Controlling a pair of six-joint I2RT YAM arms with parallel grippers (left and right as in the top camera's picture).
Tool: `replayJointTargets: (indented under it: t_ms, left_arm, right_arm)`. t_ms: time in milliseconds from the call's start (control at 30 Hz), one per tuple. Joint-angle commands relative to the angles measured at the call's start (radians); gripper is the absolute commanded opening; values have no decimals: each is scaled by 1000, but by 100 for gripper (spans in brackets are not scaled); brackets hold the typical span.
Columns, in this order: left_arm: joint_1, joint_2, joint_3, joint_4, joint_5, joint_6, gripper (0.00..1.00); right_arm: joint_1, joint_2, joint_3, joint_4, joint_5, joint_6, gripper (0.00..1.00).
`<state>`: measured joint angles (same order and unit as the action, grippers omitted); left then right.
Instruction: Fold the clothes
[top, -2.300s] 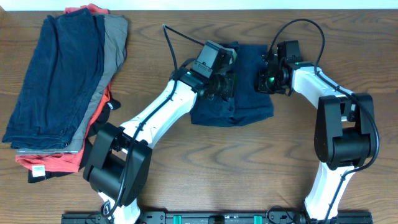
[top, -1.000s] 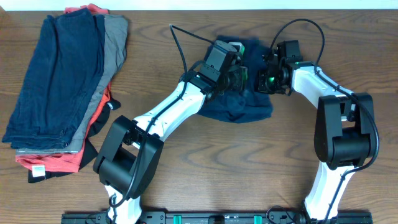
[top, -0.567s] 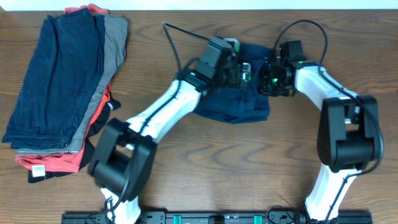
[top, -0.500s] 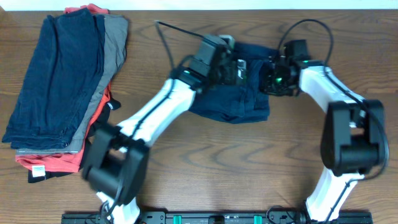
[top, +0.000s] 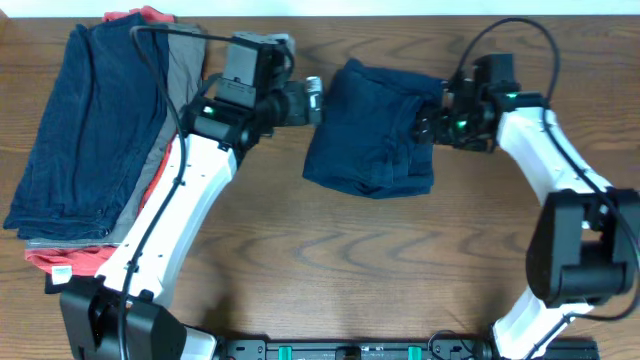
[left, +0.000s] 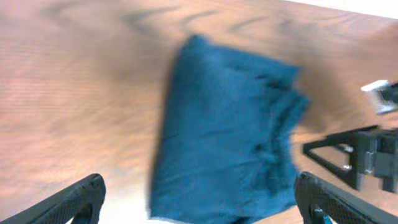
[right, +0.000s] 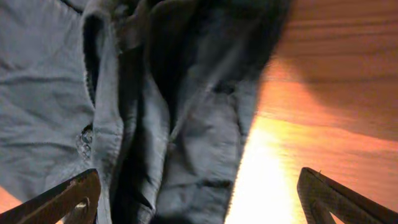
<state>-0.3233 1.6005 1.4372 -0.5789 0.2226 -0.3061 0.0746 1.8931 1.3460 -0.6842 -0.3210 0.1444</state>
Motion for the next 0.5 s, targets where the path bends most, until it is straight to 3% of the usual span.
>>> replayJointTargets:
  t_ms: [0,333,467]
  left_arm:
    - [36,0,13,-43,-74,26,98]
    - [61,0,13,-94,-108,29,98]
    - [61,0,9,-94,-108,29,98]
  right_arm:
    - [64,58,0,20,73,25,99]
    - [119,172,0,126,82,227,99]
    - [121,198,0,138,86,245,99]
